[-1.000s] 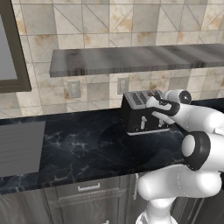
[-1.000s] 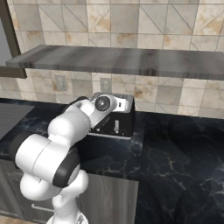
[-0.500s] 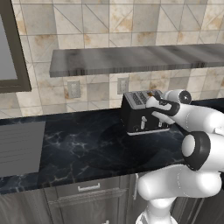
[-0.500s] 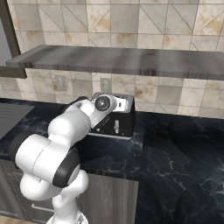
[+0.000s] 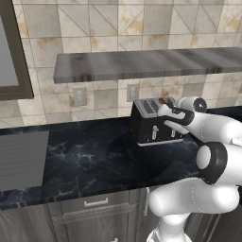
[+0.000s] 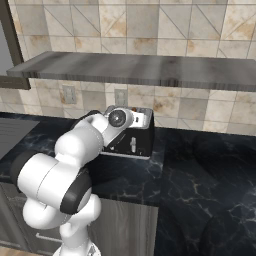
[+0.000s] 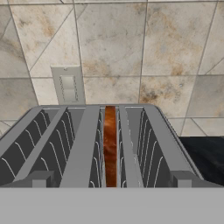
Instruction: Start the toaster. Once the lever pops up, take the bread to the plate on the dining counter.
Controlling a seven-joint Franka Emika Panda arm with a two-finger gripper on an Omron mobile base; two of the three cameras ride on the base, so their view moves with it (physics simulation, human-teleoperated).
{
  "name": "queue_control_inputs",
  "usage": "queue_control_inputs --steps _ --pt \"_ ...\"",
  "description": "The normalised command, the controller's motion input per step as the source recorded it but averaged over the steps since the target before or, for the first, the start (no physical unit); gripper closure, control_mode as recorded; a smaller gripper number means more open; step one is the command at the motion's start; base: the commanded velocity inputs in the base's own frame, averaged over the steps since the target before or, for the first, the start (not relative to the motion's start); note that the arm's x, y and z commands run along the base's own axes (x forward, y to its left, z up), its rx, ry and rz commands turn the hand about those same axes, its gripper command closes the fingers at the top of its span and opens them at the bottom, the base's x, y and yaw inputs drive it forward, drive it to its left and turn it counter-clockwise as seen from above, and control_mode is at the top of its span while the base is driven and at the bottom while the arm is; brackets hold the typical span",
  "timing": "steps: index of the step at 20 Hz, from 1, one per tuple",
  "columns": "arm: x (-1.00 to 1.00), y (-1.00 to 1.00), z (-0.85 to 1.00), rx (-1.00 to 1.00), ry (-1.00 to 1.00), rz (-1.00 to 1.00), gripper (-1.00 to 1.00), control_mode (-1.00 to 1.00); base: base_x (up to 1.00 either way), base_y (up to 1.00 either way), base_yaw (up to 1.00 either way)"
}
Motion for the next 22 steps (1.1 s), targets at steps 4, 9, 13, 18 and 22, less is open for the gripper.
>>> queue_control_inputs --steps 4,9,13,18,22 --pt "0.00 0.00 0.00 0.00 0.00 0.00 -1.00 -1.00 0.00 0.00 0.00" --pt "0.00 0.00 0.00 0.00 0.00 0.00 -1.00 -1.00 0.00 0.00 0.00" --pt "0.00 0.00 0.00 0.00 0.00 0.00 -1.00 -1.00 0.00 0.00 0.00" --pt "0.00 0.00 0.00 0.00 0.00 0.00 -1.00 -1.00 0.00 0.00 0.00" --pt "0.00 0.00 0.00 0.00 0.00 0.00 -1.00 -1.00 0.00 0.00 0.00"
